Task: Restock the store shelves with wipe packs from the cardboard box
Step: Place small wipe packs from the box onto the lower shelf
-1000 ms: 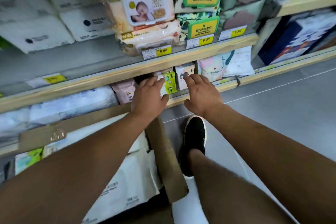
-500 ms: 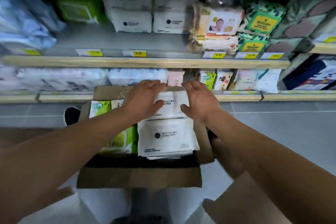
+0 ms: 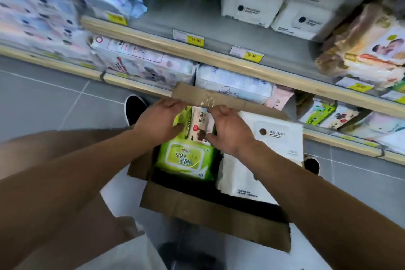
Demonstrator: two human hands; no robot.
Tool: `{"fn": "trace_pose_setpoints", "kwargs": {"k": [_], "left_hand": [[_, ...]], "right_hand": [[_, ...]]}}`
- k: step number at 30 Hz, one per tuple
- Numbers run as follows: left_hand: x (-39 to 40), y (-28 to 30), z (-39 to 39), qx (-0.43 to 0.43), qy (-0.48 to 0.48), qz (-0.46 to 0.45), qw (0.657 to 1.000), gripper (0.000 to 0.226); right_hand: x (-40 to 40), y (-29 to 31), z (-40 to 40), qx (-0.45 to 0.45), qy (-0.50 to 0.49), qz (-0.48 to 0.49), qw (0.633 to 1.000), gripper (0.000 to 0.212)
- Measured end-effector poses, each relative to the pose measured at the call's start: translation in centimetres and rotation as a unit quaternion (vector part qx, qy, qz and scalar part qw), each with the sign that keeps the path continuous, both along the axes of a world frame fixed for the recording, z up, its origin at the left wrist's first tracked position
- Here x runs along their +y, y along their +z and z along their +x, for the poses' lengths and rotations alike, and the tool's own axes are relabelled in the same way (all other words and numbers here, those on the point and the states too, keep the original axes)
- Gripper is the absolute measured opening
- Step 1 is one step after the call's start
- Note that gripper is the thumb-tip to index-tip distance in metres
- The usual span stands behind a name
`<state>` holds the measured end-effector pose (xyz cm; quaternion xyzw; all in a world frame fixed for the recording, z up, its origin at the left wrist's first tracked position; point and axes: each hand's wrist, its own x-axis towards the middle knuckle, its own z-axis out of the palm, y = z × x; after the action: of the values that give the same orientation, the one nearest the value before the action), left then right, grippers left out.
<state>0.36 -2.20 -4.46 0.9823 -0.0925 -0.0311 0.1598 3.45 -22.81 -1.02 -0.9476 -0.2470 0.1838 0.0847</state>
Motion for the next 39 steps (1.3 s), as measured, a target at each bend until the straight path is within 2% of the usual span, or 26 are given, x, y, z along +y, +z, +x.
{"fn": "trace_pose_setpoints", "kwargs": {"k": [5,10,14,18,23,26,29,34,39], "left_hand": [[2.1,-3.4,2.7,0.050,-0.049,0.031,0.997,0.058],[2.9,-6.6,5.3,0.108,-0.053,0.063,0.991,0.070],[3.1,-8.3,6.1,0.132,-0.035,0.083,0.987,0.073],[2.7,-9.4,5.8,0.099,-0.022,0.096,0.990,0.071],[2.3,-9.0,6.3,0.085,0.005,0.106,0.991,0.063],[2.5,-8.0,6.4,0.081,0.022,0.110,0.990,0.051],[2.9,-6.8,6.1,0.085,0.046,0.044,0.994,0.037],[3.3,-3.3,4.0,0.077,0.074,-0.039,0.994,0.031],[2.8,1.2,1.6,0.039,0.106,-0.074,0.991,0.028]], "right_hand": [[2.3,-3.7,2.5,0.032,0.000,-0.038,0.999,0.069],[3.7,-6.7,4.9,0.050,-0.004,-0.090,0.995,0.083],[4.1,-8.8,5.6,0.035,-0.014,-0.153,0.988,0.093],[4.4,-10.1,5.3,-0.031,-0.003,-0.183,0.983,0.090],[4.3,-9.7,4.9,-0.044,-0.003,-0.168,0.985,0.085],[4.0,-8.8,4.6,-0.020,-0.017,-0.141,0.990,0.067],[3.7,-7.5,4.1,-0.016,-0.024,-0.097,0.995,0.046],[3.2,-3.8,2.5,-0.001,-0.037,-0.048,0.998,0.041],[1.5,-0.5,0.9,-0.056,-0.045,-0.007,0.997,0.033]]}}
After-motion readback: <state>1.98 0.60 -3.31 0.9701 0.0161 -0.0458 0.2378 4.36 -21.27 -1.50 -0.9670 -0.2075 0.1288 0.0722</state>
